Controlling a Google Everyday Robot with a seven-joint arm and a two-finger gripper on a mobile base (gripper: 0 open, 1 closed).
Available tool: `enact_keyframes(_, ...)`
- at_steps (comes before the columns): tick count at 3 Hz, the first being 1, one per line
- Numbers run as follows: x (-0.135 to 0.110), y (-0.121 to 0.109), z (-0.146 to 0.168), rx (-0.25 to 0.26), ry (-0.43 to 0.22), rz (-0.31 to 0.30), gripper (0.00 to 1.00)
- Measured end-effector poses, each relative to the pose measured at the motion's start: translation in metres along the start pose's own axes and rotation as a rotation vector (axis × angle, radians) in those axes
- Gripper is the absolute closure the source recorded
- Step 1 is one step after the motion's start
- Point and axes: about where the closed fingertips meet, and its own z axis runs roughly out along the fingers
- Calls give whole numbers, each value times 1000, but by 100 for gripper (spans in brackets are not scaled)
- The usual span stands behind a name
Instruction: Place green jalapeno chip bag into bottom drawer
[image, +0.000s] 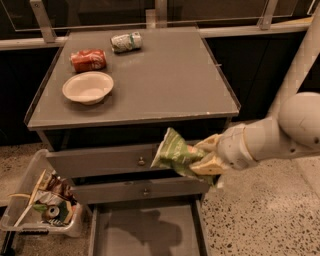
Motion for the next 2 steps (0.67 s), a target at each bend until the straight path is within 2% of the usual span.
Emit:
enact_keyframes(1, 42, 37, 44, -75, -6, 96, 100)
enact_keyframes(2, 80, 67, 78, -97, -43, 163, 100)
